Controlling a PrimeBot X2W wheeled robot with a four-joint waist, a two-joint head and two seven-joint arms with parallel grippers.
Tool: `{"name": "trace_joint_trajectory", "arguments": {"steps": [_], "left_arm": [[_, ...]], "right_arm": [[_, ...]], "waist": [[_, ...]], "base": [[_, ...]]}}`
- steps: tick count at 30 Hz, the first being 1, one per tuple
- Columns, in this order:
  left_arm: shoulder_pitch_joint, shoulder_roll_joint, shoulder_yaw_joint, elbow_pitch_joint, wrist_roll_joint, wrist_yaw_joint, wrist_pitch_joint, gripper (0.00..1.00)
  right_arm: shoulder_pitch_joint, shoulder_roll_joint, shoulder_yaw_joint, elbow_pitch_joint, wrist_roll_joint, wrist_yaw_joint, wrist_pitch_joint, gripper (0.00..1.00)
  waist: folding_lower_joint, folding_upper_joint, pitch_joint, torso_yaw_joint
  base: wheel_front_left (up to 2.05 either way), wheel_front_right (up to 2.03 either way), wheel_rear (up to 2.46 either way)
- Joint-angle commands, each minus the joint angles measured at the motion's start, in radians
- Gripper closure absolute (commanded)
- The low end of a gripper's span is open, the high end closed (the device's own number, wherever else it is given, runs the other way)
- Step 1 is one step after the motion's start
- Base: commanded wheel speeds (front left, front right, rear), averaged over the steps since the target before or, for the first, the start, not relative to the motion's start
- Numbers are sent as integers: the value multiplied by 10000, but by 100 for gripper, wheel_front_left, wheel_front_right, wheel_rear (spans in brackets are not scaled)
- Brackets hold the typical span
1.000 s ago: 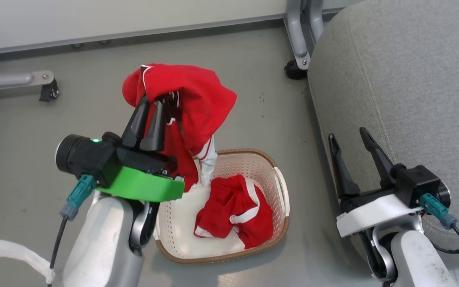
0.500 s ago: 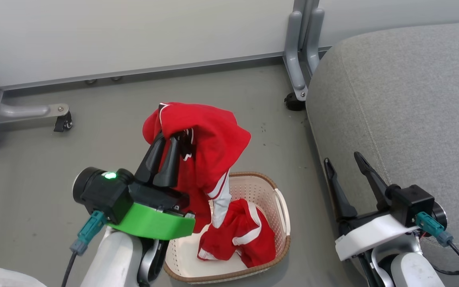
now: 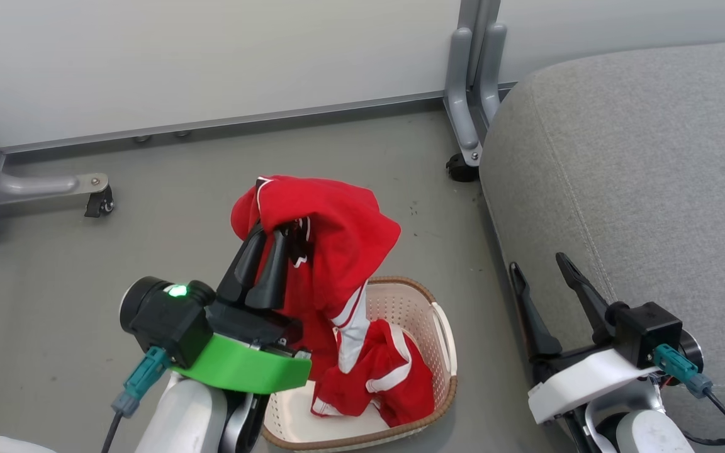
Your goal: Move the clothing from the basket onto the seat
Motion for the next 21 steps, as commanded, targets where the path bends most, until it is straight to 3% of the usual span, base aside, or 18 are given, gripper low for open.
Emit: {"name": "trace_joint_trajectory", "arguments": {"steps": [1, 10, 21], "left_arm": [[112, 84, 24, -72, -84, 31, -1, 100], [35, 139, -12, -166, -85, 79, 0, 100], [-129, 147, -126, -346, 13, 136, -3, 100]], "right_arm": [[19, -31, 27, -40, 14, 1, 26, 0], [-362, -24, 1062, -75, 71, 1, 236, 0], [-1938, -233, 4556, -119, 1310, 1, 631, 0]], "waist": [[1, -1, 11, 7], [1, -1, 72, 71], [1, -1, 196, 205]], "base": [[0, 0, 0], [0, 0, 0], [0, 0, 0]]}}
